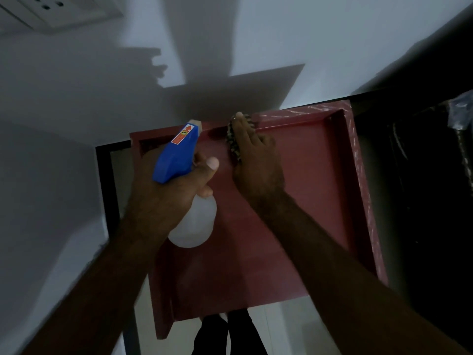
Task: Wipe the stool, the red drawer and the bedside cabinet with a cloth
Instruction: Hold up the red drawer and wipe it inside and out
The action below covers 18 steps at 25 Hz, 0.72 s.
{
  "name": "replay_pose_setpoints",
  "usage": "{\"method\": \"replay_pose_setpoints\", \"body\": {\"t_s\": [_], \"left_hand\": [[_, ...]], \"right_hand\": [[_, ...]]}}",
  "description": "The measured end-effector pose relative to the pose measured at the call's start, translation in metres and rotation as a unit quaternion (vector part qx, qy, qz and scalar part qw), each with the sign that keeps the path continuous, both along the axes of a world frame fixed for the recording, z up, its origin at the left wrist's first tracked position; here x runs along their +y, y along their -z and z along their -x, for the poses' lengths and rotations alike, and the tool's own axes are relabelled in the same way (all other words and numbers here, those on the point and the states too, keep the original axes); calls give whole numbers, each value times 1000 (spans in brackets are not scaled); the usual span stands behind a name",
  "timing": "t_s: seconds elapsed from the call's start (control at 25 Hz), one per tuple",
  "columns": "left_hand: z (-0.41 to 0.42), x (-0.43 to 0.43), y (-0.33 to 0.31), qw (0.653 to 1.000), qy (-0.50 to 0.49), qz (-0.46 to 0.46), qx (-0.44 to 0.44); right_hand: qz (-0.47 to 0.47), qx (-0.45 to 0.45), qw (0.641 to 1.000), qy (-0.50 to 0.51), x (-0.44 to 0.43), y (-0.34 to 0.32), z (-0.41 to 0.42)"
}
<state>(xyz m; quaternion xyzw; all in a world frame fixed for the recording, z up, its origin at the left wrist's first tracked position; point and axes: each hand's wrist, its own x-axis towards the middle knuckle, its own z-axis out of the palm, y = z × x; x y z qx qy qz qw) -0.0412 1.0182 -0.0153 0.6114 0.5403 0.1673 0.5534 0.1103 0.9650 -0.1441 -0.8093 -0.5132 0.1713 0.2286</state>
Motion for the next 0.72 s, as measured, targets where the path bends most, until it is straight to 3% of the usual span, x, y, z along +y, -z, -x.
{"method": "replay_pose_setpoints", "body": {"t_s": [0.16, 0.4, 0.72], "left_hand": [[-7, -4, 3, 1000, -1, 1, -4], [-12, -6, 6, 1000, 10, -6, -10], [-22, -8, 14, 1000, 17, 17, -3]], "right_hand": [[1, -16, 999, -44, -4, 1, -16], [7, -31, 998, 59, -17, 8, -44], [10, -28, 999, -26, -15, -1, -42]]}}
